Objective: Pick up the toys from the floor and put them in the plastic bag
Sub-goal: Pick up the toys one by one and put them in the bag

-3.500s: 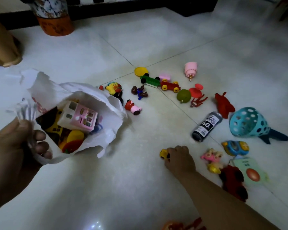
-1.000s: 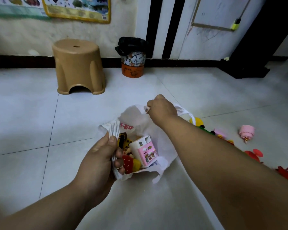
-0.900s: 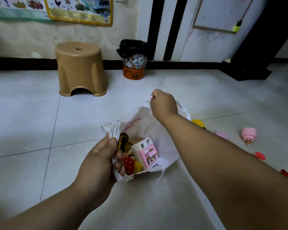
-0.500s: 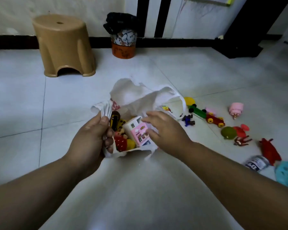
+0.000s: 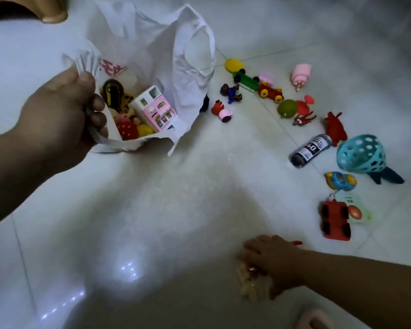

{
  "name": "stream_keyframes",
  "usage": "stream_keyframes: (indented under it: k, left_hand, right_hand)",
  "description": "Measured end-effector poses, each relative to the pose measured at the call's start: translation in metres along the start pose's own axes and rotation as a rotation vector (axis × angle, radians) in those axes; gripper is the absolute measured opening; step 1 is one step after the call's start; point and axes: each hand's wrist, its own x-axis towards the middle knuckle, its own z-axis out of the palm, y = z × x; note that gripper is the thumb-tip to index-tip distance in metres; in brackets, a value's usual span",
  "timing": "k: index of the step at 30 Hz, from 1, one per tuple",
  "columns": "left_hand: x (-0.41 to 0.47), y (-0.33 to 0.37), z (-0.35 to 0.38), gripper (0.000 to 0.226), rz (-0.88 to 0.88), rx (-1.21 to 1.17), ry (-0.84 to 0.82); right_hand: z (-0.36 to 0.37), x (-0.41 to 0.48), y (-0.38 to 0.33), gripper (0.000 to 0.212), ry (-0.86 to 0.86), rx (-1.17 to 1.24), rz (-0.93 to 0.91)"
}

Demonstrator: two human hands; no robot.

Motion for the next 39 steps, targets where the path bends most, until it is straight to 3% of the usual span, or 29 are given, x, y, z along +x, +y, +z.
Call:
stream_keyframes:
  k: [5, 10, 14, 16, 18, 20, 23, 28, 34, 39]
  left_hand:
    - [-0.003, 0.004, 0.006, 0.024, -0.01, 0.0, 0.015]
    - [-0.007, 0.005, 0.009, 0.019, -0.015, 0.034, 0.008]
    - [-0.01, 0.009, 0.011, 0.018, -0.012, 0.023, 0.023]
    - [-0.01, 0.011, 0.011, 0.014, -0.018, 0.019, 0.027]
    - [-0.01, 0.013, 0.011, 0.014, -0.033, 0.018, 0.031]
    - [-0.01, 0.013, 0.01, 0.015, -0.038, 0.022, 0.024]
    - [-0.011, 0.013, 0.008, 0.017, -0.042, 0.02, 0.015]
    - [-0.008, 0.016, 0.002, 0.02, -0.04, -0.028, 0.012]
    - [-0.006, 0.016, -0.008, 0.021, -0.048, -0.051, 0.025]
    - [-0.008, 0.012, -0.013, 0.02, -0.058, -0.027, 0.002]
  right_hand:
    - [0.02, 0.027, -0.004, 0.039, 0.306, 0.043, 0.095]
    - [0.01, 0.041, -0.005, 0.045, 0.432, 0.341, 0.338]
    - [-0.057, 0.036, -0.001, 0.055, 0.569, 0.854, 0.393]
    - [-0.114, 0.029, -0.004, 0.05, 0.711, 1.229, 0.284]
    - [-0.172, 0.021, -0.015, 0.022, 0.786, 1.559, 0.046]
    - [-0.228, 0.016, -0.028, 0.02, 0.755, 1.762, -0.143]
    - [-0.298, 0.031, -0.04, 0.012, 0.625, 2.003, -0.188]
    - [-0.37, 0.083, -0.05, 0.026, 0.644, 2.103, -0.014]
    - [-0.378, 0.117, -0.048, 0.044, 0.676, 1.989, -0.019]
    - [-0.307, 0.088, -0.048, 0.038, 0.961, 1.358, -0.002]
